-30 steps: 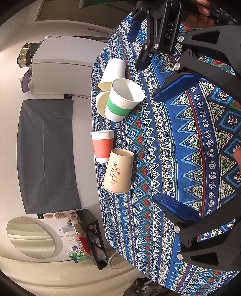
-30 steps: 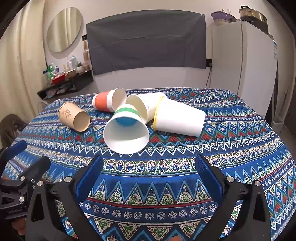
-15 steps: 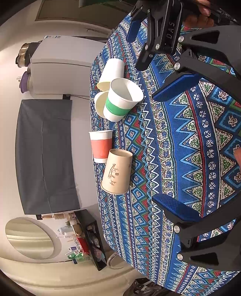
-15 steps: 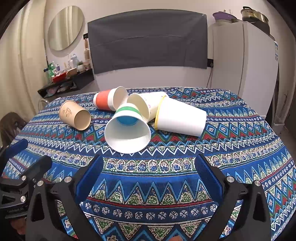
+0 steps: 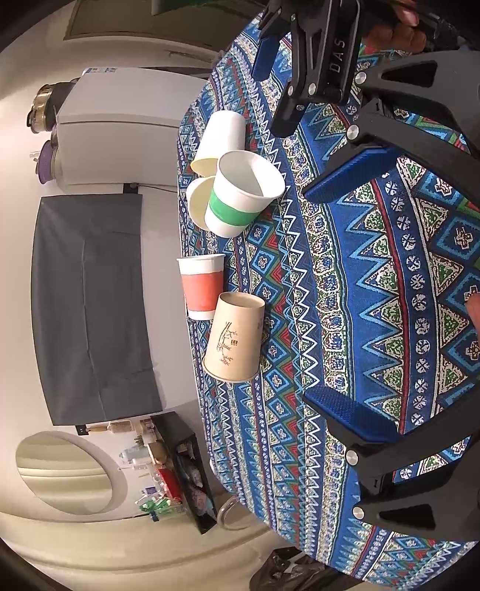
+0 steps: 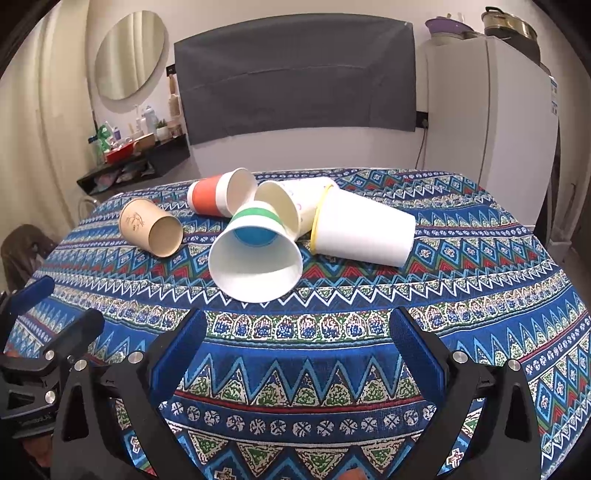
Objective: Flip cup upside down
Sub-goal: 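Move the left gripper toward the green-banded white cup and close on its rim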
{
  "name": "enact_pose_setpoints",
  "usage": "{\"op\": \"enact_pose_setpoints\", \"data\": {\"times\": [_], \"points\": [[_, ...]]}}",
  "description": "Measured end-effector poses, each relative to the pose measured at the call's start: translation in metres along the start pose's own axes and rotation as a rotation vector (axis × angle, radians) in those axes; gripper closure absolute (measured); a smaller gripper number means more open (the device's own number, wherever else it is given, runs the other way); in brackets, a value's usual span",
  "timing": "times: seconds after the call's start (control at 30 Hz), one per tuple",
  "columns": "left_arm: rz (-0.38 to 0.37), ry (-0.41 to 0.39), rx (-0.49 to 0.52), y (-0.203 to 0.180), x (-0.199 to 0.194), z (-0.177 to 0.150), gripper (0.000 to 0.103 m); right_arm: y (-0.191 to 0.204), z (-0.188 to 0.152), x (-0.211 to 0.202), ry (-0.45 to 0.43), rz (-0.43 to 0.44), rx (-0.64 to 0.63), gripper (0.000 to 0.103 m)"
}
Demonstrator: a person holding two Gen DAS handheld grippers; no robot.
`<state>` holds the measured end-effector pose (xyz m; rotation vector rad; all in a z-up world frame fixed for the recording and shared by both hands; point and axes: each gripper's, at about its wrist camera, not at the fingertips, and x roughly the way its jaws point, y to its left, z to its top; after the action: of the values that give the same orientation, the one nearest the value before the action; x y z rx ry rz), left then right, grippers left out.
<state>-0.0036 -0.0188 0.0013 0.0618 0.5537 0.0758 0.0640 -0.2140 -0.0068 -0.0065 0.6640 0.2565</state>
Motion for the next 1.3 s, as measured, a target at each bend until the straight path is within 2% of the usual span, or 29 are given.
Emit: {"op": "enact_pose_setpoints", "data": {"times": [0.33,0.53,0.7,0.9,0.93,0.97,1.0,1.07,1.1,1.17,1.3], "points": [[-0.058,0.057,0.038,-0.023,0.014,0.013,0.006,-0.028,0.012,-0.01,-0.023,-0.074,0.036,0.008],[-0.054,0.076,0.108,-0.047,0.025,0.027,0.006,-0.056,0.017,-0.014,-0.032,-0.116,0.102,0.008],[-0.058,0.123,0.157,-0.066,0.043,0.035,0.006,-0.068,0.018,-0.009,-0.024,-0.109,0.121,0.008],[-0.047,0.145,0.211,-0.081,0.066,0.048,0.007,-0.072,0.019,0.0,0.003,-0.09,0.112,0.008],[-0.044,0.15,0.22,-0.084,0.071,0.049,0.014,-0.073,0.019,0.002,0.005,-0.091,0.111,0.008],[-0.043,0.157,0.23,-0.086,0.076,0.05,0.026,-0.073,0.019,0.004,0.008,-0.093,0.111,0.008],[-0.05,0.174,0.245,-0.089,0.082,0.051,0.033,-0.075,0.019,0.006,0.014,-0.096,0.111,0.008],[-0.063,0.209,0.258,-0.092,0.092,0.051,0.058,-0.078,0.019,0.01,0.022,-0.098,0.114,0.008],[-0.062,0.221,0.258,-0.092,0.097,0.05,0.065,-0.08,0.019,0.012,0.024,-0.096,0.119,0.008],[-0.064,0.221,0.249,-0.092,0.102,0.05,0.093,-0.083,0.018,0.014,0.029,-0.092,0.125,0.008],[-0.086,0.22,0.205,-0.086,0.101,0.051,0.098,-0.084,0.017,0.018,0.039,-0.085,0.12,0.008]]}}
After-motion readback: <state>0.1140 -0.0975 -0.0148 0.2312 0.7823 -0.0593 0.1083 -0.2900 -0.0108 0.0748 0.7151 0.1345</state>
